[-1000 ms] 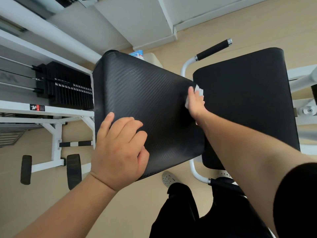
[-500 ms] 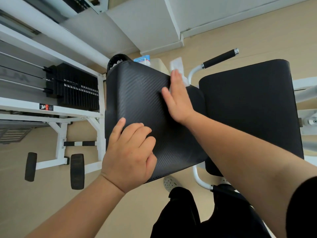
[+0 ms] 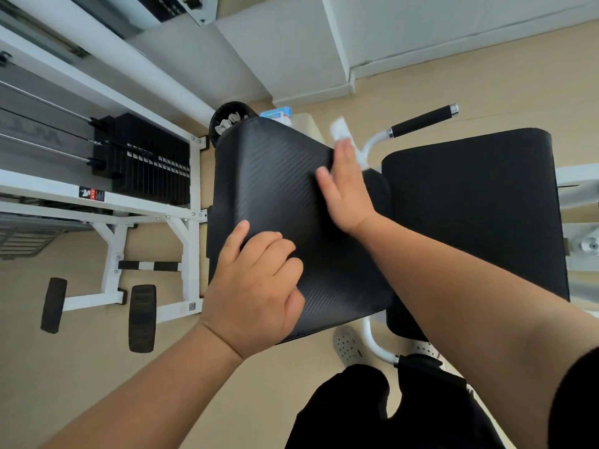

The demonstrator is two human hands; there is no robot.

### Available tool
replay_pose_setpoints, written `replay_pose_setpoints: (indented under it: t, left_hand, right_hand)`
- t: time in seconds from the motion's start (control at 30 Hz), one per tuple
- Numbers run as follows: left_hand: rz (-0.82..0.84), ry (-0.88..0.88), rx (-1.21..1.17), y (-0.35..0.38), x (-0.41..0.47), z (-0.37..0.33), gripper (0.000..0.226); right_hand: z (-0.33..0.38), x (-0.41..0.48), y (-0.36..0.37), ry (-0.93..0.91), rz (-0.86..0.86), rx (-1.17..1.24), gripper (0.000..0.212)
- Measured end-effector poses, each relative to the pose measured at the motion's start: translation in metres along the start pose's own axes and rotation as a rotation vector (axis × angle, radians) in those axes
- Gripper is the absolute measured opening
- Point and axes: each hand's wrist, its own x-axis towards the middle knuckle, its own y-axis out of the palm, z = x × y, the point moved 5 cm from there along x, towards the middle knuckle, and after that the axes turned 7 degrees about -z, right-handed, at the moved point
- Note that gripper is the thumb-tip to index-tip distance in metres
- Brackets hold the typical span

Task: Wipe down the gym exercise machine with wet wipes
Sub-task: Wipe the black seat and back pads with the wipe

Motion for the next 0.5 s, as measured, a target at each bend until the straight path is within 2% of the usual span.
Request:
replay_pose_setpoints:
  t: [0.07, 0.13, 0.23, 0.3, 0.33, 0.37, 0.43, 0.5]
  left_hand:
    - [-0.010, 0.003, -0.004, 0.001, 0.000, 0.000, 0.017]
    - [-0.028, 0.003, -0.015, 0.000, 0.000, 0.000, 0.018]
    - [-0.064, 0.006, -0.042, -0.002, -0.001, 0.002, 0.020]
    - [-0.087, 0.007, -0.060, -0.004, -0.001, 0.002, 0.021]
    - [-0.094, 0.007, -0.066, -0.004, -0.001, 0.002, 0.021]
    - [-0.097, 0.007, -0.069, -0.004, -0.001, 0.002, 0.021]
    - [-0.100, 0.000, -0.071, -0.004, -0.001, 0.002, 0.019]
    - [-0.104, -0.006, -0.079, -0.004, -0.002, 0.003, 0.018]
  right_hand:
    - [-0.016, -0.001, -0.004, 0.289, -0.027, 0.089, 0.100]
    - [-0.001, -0.012, 0.001, 0.359, -0.004, 0.125, 0.102]
    - [0.047, -0.059, 0.011, 0.058, 0.017, 0.106, 0.090]
    - [0.044, -0.091, 0.016, -0.105, 0.044, 0.087, 0.082]
    - [0.030, -0.101, 0.016, -0.117, 0.037, 0.058, 0.078]
    - [0.015, -0.105, 0.013, -0.055, 0.037, 0.038, 0.075]
    - [-0.010, -0.109, 0.006, 0.224, 0.027, 0.066, 0.061]
    - [-0.017, -0.115, -0.001, 0.401, -0.038, 0.044, 0.025]
